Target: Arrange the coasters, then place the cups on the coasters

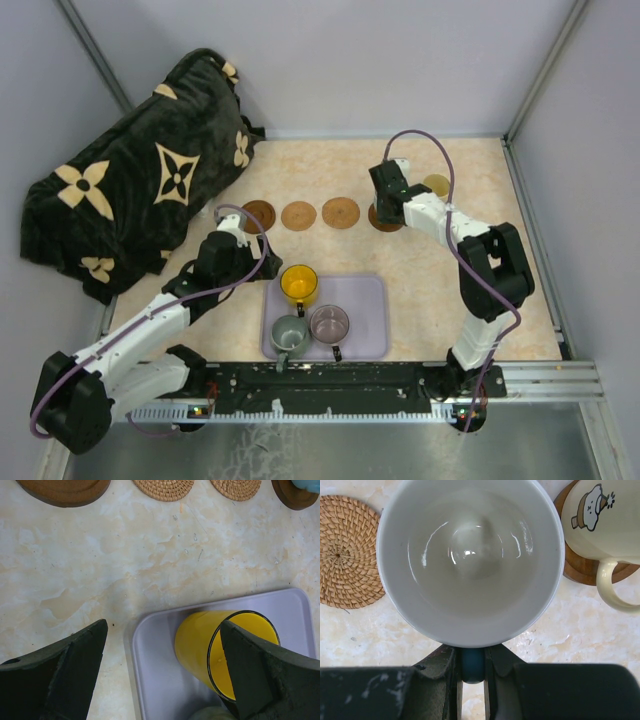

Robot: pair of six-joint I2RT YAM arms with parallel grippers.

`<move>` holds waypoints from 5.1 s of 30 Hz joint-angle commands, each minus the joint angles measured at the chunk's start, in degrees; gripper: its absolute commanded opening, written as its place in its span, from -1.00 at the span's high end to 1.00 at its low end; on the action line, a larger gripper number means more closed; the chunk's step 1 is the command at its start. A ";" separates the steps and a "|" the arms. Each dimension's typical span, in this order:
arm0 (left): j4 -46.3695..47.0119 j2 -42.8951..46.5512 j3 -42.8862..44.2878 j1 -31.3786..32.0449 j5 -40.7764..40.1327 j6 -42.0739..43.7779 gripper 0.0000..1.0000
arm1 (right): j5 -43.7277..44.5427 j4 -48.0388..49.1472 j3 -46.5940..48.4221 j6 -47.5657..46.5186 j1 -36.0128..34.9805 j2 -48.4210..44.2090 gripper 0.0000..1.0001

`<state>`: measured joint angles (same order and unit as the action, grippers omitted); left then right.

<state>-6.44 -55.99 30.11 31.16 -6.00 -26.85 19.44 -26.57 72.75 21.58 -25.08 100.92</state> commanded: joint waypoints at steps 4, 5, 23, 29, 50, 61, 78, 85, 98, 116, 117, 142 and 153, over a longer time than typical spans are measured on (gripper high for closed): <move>0.26 -0.20 0.85 0.40 -0.36 -0.27 -1.00 | 1.38 3.97 0.74 -0.41 0.03 -1.80 1.00; 0.28 -0.11 0.79 0.40 -0.37 -0.26 -1.00 | 1.29 3.94 0.68 -0.37 0.03 -1.81 1.00; 0.11 0.19 0.59 0.40 -0.62 -0.22 -1.00 | 0.90 4.42 -1.03 0.30 0.03 -2.64 0.93; -0.10 0.25 0.50 0.37 -0.57 -0.38 -1.00 | 0.82 4.29 -1.20 0.48 0.01 -3.40 0.43; -0.60 0.49 0.90 0.41 -0.71 -0.09 -1.00 | 2.23 3.53 -4.02 0.81 0.02 -5.66 0.14; -0.83 1.13 0.50 0.42 -0.44 -0.58 -1.00 | 4.19 2.97 -4.34 0.82 0.00 -7.75 0.18; -1.46 2.87 -0.14 0.39 -0.56 -1.23 -1.00 | 4.29 2.73 -4.80 0.65 0.02 -8.41 0.19; -1.69 3.01 -0.20 0.40 -0.81 -1.07 -1.00 | 2.61 3.37 -5.16 0.65 -0.04 -9.26 0.19; -4.65 5.02 2.78 0.40 -4.10 1.75 -1.00 | -1.22 4.81 -6.60 0.80 -0.39 -16.28 -0.56; -14.06 7.49 5.83 6.20 0.66 0.86 -1.00 | 0.64 -1.60 -14.78 2.85 -5.51 -36.00 -0.62; -14.26 7.33 5.90 7.41 0.56 0.48 -1.00 | 0.41 -1.52 -15.34 2.85 -5.55 -37.45 -0.61; -18.41 -6.06 10.96 26.72 -5.45 -7.15 -1.00 | -4.68 -2.04 -22.97 4.82 -5.68 -47.08 -0.53; -17.26 -9.55 10.29 28.17 -8.97 -9.64 -1.00 | 0.96 -8.15 -22.66 6.90 -12.86 -48.21 -0.39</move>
<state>-23.42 -64.84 39.77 58.87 -12.43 -35.90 16.23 -31.57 48.25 27.24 -32.88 54.04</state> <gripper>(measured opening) 0.998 0.705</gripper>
